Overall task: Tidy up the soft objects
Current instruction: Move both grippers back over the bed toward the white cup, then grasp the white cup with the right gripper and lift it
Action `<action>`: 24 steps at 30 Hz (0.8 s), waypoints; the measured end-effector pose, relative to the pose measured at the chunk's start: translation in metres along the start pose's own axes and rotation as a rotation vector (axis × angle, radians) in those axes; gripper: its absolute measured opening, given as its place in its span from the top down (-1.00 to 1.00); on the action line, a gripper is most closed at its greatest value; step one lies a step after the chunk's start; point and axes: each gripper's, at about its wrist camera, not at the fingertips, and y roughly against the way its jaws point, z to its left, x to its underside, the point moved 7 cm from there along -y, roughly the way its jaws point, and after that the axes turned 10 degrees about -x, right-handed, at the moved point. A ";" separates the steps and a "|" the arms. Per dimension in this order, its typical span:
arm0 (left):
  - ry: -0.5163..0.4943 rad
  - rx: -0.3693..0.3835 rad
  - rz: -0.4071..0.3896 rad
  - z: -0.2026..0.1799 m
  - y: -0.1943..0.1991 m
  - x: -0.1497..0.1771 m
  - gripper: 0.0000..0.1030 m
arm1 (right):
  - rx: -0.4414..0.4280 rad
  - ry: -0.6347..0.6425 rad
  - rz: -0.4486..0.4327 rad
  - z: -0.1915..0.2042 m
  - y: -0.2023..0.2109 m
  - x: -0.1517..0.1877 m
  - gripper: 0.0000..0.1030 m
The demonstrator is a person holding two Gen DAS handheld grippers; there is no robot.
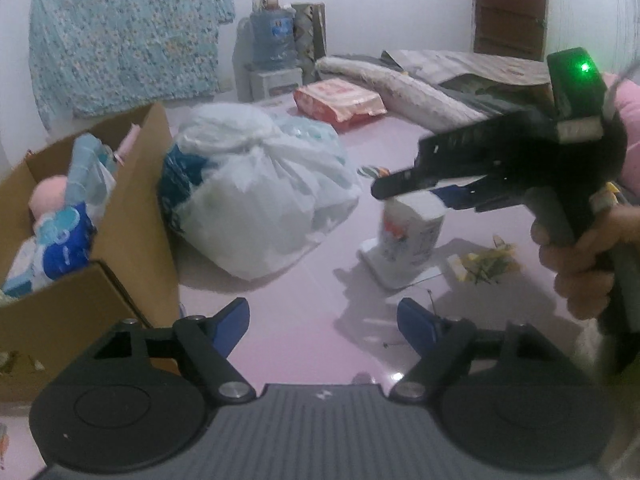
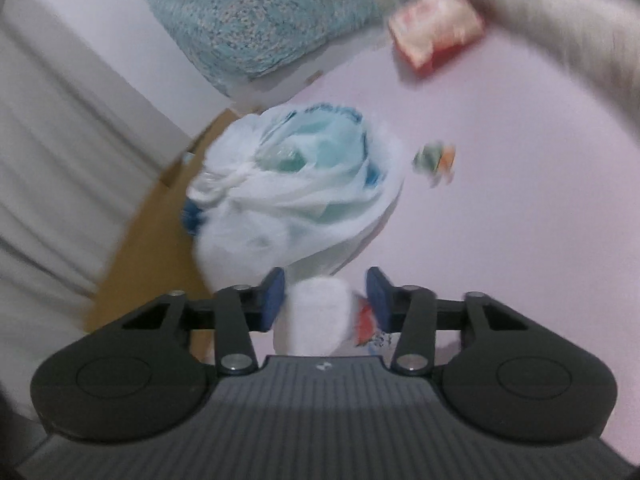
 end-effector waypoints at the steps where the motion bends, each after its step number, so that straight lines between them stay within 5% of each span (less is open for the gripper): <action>1: 0.000 0.009 0.009 -0.001 -0.002 0.003 -0.59 | -0.044 -0.053 0.010 -0.001 0.000 0.003 0.56; 4: -0.003 0.039 0.037 -0.006 -0.008 0.007 -0.59 | -0.101 -0.136 0.022 -0.005 -0.002 0.010 0.58; 11: -0.024 0.096 0.083 -0.021 -0.028 0.008 -0.59 | 0.026 0.027 -0.005 0.007 0.006 0.006 0.47; 16: -0.040 0.120 0.116 -0.033 -0.047 0.008 -0.58 | 0.056 0.202 0.007 0.028 0.011 0.007 -0.51; 24: -0.035 0.137 0.095 -0.035 -0.052 0.010 -0.55 | 0.157 0.501 0.175 0.052 -0.022 0.029 -0.59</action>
